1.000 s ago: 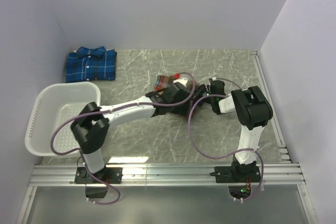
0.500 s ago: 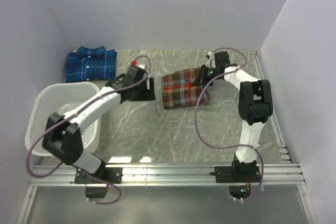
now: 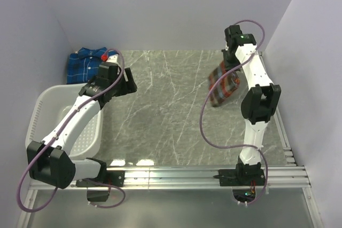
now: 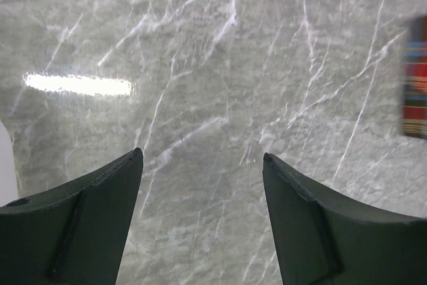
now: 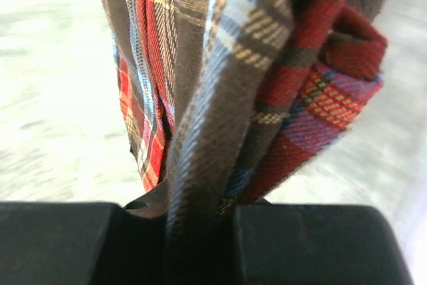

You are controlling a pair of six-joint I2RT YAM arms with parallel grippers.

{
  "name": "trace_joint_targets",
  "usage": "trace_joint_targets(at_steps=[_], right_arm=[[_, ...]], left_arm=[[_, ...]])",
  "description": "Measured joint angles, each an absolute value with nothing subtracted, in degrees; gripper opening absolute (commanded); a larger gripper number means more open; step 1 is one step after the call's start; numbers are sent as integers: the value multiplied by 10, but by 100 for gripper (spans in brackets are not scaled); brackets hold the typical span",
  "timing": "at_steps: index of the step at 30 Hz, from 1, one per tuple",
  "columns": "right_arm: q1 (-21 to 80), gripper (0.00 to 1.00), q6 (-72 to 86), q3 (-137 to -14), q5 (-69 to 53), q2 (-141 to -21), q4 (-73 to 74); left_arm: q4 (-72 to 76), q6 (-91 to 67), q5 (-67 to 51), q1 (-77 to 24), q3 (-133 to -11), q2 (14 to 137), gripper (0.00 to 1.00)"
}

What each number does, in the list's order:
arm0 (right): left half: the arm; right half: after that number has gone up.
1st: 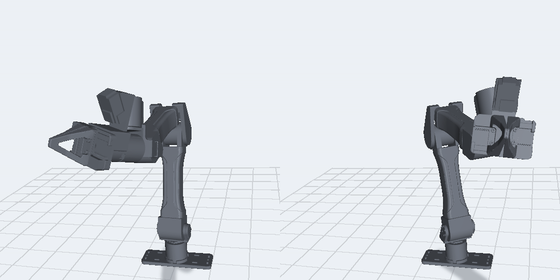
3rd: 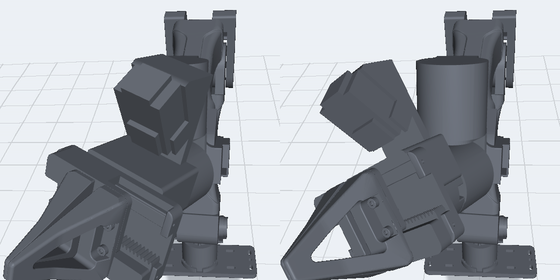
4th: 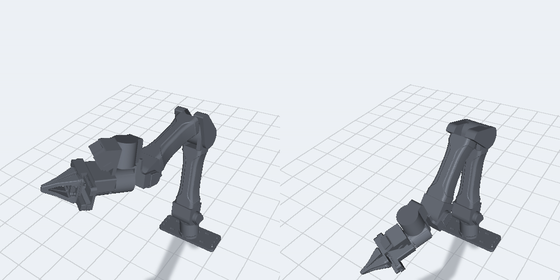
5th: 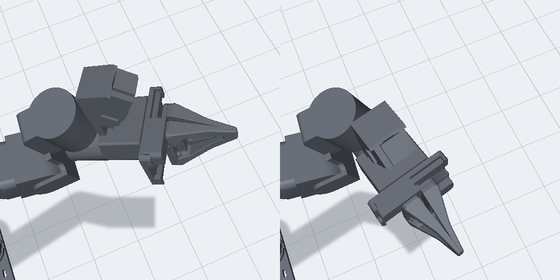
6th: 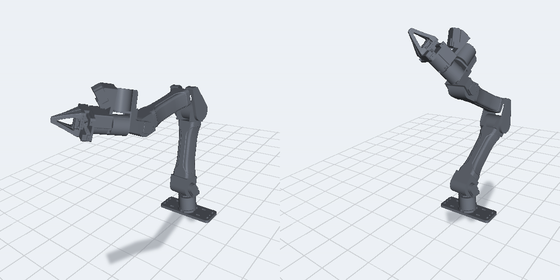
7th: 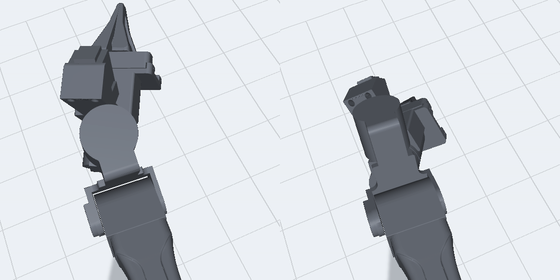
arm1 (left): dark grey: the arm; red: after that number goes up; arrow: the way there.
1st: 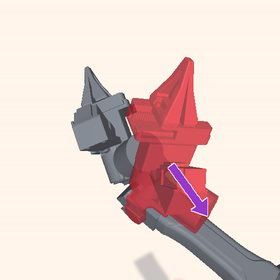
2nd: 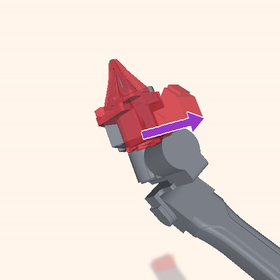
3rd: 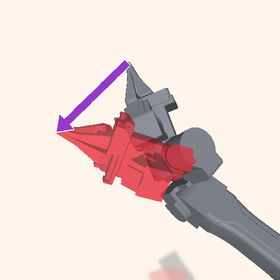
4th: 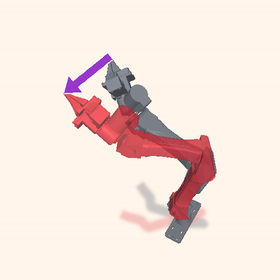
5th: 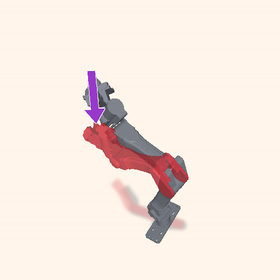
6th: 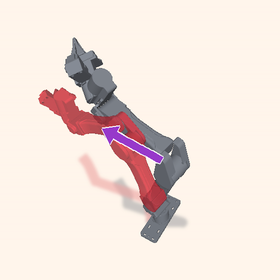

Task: Fold and stack the long sleeve shirts
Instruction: Fold the shirt

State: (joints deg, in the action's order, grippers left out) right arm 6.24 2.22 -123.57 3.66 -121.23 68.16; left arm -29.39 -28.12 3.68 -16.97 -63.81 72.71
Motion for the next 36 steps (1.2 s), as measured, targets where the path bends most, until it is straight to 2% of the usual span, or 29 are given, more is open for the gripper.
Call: trace_joint_targets(at_steps=[6,9,14,21,24,27,30,31,36], right_arm=[[85,0,60,-1203,386,-1172,742],[97,0,77,-1184,501,-1165,764],[160,0,106,-1191,594,-1212,773],[314,0,153,-1202,629,-1447,748],[376,2,168,-1188,644,-1507,752],[404,10,175,-1189,649,-1510,766],[424,29,183,-1189,648,-1510,769],[430,41,186,-1190,646,-1510,771],[452,61,185,-1218,640,-1511,786]], left_arm=[[-294,-281,37,-171,-628,729,77],[-294,-281,38,-170,-627,730,77],[-294,-281,44,-167,-627,734,77],[-294,-282,57,-160,-624,739,77],[-294,-282,58,-157,-623,740,77],[-294,-282,57,-151,-623,740,77],[-294,-282,56,-146,-623,740,77],[-294,-283,56,-145,-623,740,77],[-293,-283,56,-140,-623,740,77]])
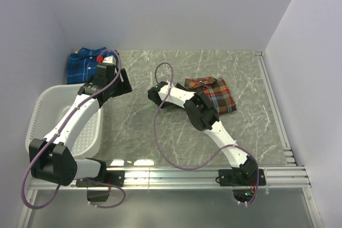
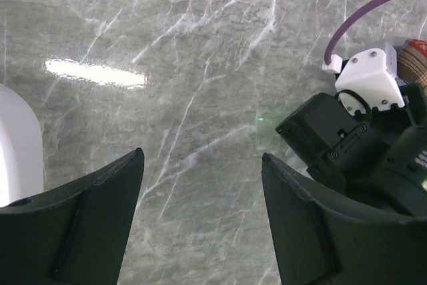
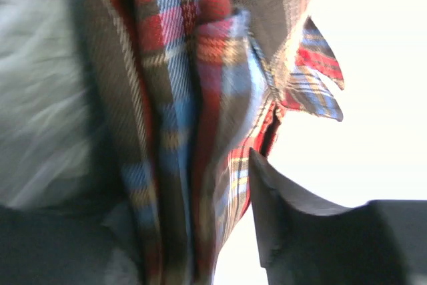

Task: Fold and stack the long sleeve shirts
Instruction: Fold the shirt

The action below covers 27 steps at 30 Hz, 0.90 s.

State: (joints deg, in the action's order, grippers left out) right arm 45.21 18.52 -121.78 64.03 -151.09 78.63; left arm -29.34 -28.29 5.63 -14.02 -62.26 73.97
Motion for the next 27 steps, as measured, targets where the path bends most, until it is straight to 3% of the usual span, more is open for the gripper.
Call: trace_joint_targets(at_steps=[3,8,14,15,18,20,21,27], right_arm=[[469,67,172,-1238,629,-1508,785],[507,69,139,-1237,555,-1469,744],[523,68,130,-1169,426,-1307,642],[518,67,130,-1148,408,-1267,621],[485,43,136,-1073,356,-1153,551],[442,35,149,-1017,317,-1096,509],[422,27,154,-995,302,-1081,495],[317,22,185,-841,226,-1076,405]], left_arm=[[-293,-283,56,-139,-622,740,77],[-291,-284,57,-135,-620,739,77],[-280,-287,59,-130,-613,731,77],[-279,-287,59,-130,-612,729,77],[-274,-288,60,-128,-611,727,77],[-272,-288,61,-128,-611,727,77],[-272,-288,61,-128,-611,727,76],[-272,-288,61,-128,-611,727,76]])
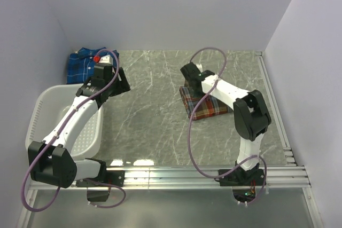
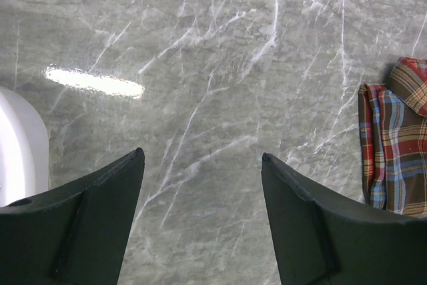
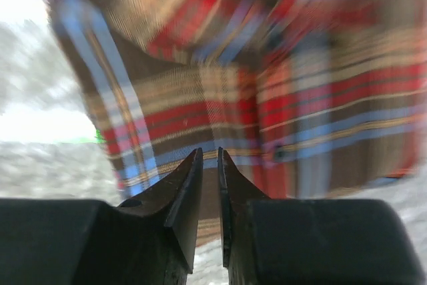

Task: Fold and stack the long sleeve shirts
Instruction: Fold the shirt, then neatly place the folded shirt to the corner

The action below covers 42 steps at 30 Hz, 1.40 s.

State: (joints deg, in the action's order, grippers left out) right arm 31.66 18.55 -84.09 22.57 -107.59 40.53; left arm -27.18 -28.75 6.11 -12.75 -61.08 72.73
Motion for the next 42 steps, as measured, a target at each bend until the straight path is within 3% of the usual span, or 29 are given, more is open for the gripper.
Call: trace_joint_targets(at_steps=[8,19,23,24,26,29,35,42], right_arm=[[340,20,217,-775,116,-1121,342],[417,23,236,-867,-5,-1184,286],[426,31,238,-872,-22,-1166,286],[421,42,241,-869,-25,-1153,284],[401,52,249,-846,-39,-1109,266],[340,55,262,-779,-77,-1012,219],[192,45,310,-638,-179,-900,91],[92,36,403,-512,-342,-994,-90]], left_arm=[[-268,-288,61,-128,-606,727,76],[-241,-288,51,-128,-588,720,76],[-227,-304,27,-130,-586,720,75],[-224,-310,22,-134,-586,721,75],[-220,-322,13,-150,-595,728,75],[-214,-340,4,-192,-626,756,75],[-159,-389,-27,-265,-688,856,72],[-79,-459,-74,-301,-691,988,71]])
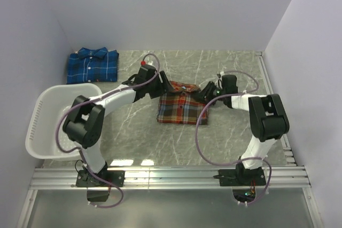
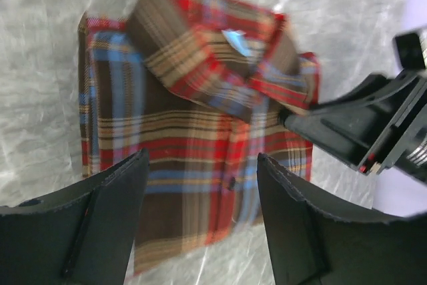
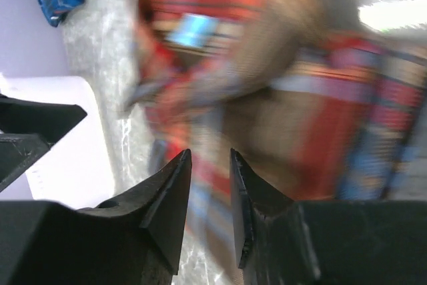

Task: Fold and stack the long sleeve shirts
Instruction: Neatly place the folded shirt to the corner

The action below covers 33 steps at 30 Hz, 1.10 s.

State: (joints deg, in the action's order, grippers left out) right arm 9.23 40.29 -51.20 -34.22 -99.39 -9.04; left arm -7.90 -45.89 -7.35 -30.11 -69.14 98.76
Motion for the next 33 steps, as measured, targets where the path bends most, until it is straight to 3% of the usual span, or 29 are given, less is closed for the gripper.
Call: trace_joint_targets(at_steps=[9,16,22,33], right_arm=[[42,36,453,-445,-390,-1028,-166],[39,36,452,-475,-391,-988,-166],[33,36,468,-524,-384,-1035,-188],[-11,36,461,-493,-347,-1058,-147]], left_arm=[[-5,-527,-101,-299,-647,1092,71],[22,-537,-108,-297,-644,1096,71],[24,-538,-107,-297,-642,1096,71],[24,-540,-102,-297,-642,1096,71]])
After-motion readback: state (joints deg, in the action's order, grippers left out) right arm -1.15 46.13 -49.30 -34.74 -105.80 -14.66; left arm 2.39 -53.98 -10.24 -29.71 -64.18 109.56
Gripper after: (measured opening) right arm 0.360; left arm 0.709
